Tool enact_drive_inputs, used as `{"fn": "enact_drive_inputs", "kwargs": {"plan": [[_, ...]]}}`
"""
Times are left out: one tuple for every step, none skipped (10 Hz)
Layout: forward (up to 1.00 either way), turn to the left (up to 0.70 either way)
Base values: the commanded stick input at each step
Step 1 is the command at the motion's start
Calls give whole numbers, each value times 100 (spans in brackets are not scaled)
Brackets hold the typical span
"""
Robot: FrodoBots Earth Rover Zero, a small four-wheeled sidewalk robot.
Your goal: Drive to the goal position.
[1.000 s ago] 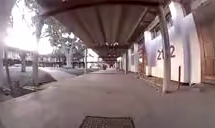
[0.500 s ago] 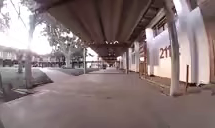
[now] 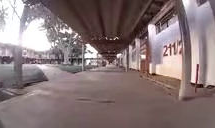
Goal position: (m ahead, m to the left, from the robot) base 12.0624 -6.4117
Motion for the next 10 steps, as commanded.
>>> {"fn": "enact_drive_inputs", "kwargs": {"plan": [[70, 0], [70, 0], [70, 0], [70, -1], [70, -3], [70, -4], [70, -33], [70, -15], [70, 0], [70, 0]]}}
